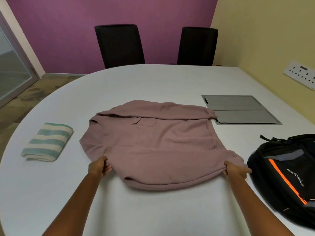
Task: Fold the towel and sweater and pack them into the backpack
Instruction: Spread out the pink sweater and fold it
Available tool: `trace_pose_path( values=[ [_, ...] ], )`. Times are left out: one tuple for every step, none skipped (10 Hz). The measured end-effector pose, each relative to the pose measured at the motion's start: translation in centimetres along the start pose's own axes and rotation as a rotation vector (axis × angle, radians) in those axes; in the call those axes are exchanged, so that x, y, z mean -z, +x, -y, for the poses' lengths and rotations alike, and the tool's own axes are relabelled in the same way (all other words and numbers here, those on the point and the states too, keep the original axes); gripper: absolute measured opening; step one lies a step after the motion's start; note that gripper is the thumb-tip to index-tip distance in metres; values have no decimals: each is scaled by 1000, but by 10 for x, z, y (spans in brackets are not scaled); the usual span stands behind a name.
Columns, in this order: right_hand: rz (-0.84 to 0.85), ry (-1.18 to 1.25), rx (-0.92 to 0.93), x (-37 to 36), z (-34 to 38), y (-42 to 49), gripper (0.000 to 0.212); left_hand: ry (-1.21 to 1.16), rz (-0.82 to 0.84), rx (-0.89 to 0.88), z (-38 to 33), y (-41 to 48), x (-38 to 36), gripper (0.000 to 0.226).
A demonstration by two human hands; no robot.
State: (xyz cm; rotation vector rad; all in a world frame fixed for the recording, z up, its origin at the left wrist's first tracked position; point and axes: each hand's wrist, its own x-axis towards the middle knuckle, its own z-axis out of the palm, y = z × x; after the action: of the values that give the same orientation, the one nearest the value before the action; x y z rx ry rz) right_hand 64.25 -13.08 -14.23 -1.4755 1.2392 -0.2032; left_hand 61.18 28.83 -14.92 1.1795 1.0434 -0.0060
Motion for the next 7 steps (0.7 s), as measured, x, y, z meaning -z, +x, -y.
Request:
trace_pose_path(
  values=[
    [0,19,105,-9,16,5,84,-122,89,0,-27,3,-17,32],
    [13,21,167,-16,40,6,78,-196,117,11,-55,11,-31,35],
    [52,33,193,-31,60,21,75,-270,123,43,-78,29,-43,36],
    [81,26,167,-50,77,51,64,-373,104,69,-92,49,-56,36],
    [72,30,177,-70,100,44,39,-391,57,77,-100,72,-67,29],
    [113,7,232,-98,106,48,36,-313,11,71,-95,97,-73,33],
    [111,-48,262,-122,105,52,37,-247,-15,60,-90,112,-79,19]
  ],
)
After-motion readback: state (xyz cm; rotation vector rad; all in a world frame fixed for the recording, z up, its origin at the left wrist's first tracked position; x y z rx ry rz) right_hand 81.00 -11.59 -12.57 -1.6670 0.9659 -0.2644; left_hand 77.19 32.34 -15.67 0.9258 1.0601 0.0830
